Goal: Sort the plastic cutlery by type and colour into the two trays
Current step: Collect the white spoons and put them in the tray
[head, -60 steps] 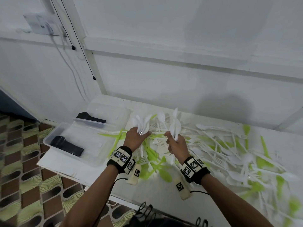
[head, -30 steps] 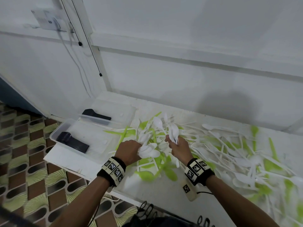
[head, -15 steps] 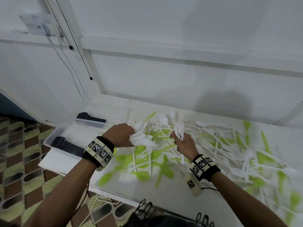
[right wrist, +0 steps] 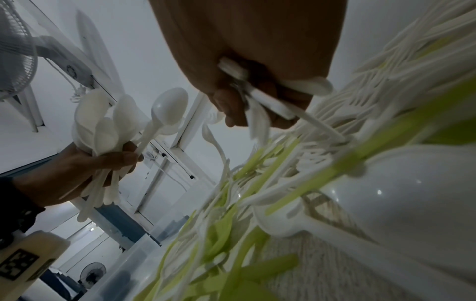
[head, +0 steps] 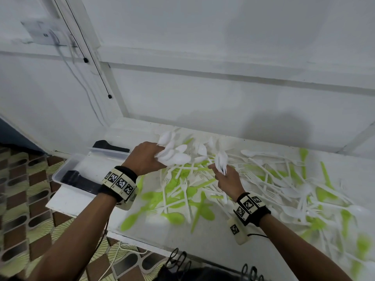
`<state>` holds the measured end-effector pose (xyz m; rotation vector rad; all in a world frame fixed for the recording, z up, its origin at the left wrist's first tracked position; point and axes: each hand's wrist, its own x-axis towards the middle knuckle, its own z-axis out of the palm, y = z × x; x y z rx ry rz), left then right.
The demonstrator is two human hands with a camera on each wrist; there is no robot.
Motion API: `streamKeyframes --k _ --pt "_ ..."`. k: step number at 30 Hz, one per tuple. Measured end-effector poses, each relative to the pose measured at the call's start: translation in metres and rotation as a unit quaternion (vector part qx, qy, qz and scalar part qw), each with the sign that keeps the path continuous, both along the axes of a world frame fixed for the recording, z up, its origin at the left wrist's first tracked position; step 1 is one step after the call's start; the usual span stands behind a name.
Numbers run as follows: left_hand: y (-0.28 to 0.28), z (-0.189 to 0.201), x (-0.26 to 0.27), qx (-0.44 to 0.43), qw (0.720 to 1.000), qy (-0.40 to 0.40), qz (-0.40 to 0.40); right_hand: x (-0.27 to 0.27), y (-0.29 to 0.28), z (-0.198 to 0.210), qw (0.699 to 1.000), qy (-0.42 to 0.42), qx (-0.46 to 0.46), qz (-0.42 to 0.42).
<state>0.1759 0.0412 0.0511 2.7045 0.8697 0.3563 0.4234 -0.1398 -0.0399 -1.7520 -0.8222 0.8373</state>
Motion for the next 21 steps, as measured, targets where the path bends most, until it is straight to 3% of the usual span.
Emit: streamKeyframes --k 3,7,10,13,16,21 --pt "0.003 -0.005 0.003 -0.089 0.995 -0.041 0.018 0.0 0.002 0.0 0.999 0.016 -0.002 -0.033" --pt "-0.009 -0.01 0.014 -0.231 0.96 -0.146 0.062 -0.001 -0.001 0.004 0.996 0.06 0.007 -0.062" --pt "-0.022 -0.019 0.03 -0.294 0.938 -0.165 0.076 -0.004 -0.005 0.012 0.997 0.054 0.015 -0.055" --pt "-0.038 -0.034 0.049 -0.323 0.923 -0.187 0.095 -0.006 -0.009 0.018 0.994 0.022 0.024 -0.109" --pt "-0.057 -0.046 0.072 -0.347 0.903 -0.219 0.127 -0.007 -0.011 0.026 0.986 0.045 0.044 -0.155" --pt "-0.075 -0.068 0.102 -0.377 0.891 -0.209 0.139 -0.01 -0.018 0.03 0.981 0.084 0.091 -0.151"
